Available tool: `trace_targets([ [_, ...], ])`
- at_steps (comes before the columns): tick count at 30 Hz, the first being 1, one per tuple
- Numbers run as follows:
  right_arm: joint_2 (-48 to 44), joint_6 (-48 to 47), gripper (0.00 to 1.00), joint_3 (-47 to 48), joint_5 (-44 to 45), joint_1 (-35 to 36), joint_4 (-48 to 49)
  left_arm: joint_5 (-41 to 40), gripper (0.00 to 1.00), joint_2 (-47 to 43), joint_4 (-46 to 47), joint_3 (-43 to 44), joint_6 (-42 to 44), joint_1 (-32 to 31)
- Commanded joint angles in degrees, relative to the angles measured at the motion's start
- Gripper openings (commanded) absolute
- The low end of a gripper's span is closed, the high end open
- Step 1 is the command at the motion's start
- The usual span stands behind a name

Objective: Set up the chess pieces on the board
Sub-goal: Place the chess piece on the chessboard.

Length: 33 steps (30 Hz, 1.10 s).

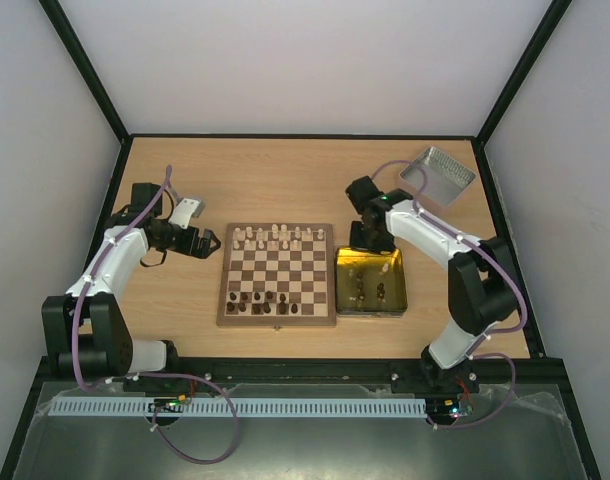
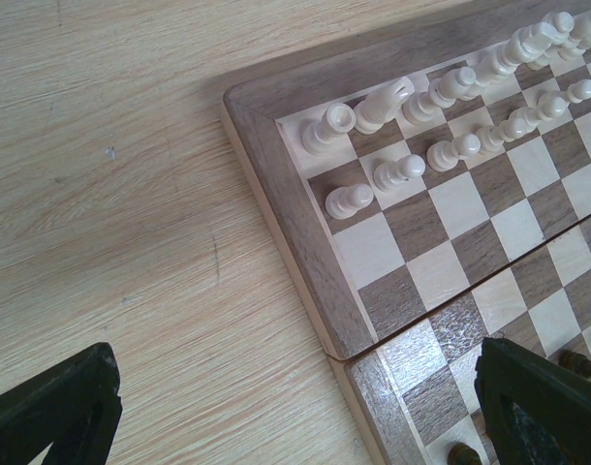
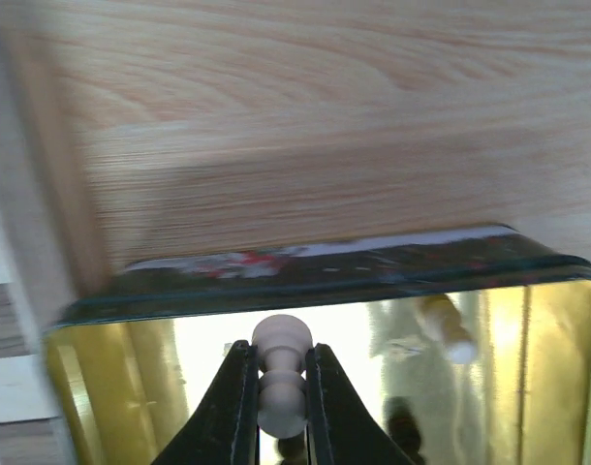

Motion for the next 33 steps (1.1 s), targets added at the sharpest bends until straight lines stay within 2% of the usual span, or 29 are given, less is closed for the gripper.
trace_targets([
  [1,3.8,0.2,0.07,8.3,2.1,5.4,-6.9,1.0,0.99,0.2,-0.2,0.1,0.2,-0.2],
  [9,13.8,2.2,0.07,22.0,1.9,13.2,-9.3,0.8,0.99,0.1,-0.1,0.0,0.1,-0.2],
  [15,19.8,3.2,0.07,28.2,0.0,16.0,-8.8,0.6,0.99,-0.3,0.0,0.0,0.0,-0.2],
  [33,26.2,3.0,0.07,31.4,1.2,16.5,-7.0,0.5,0.99,-1.0,0.2,-0.2,-0.1,-0.2],
])
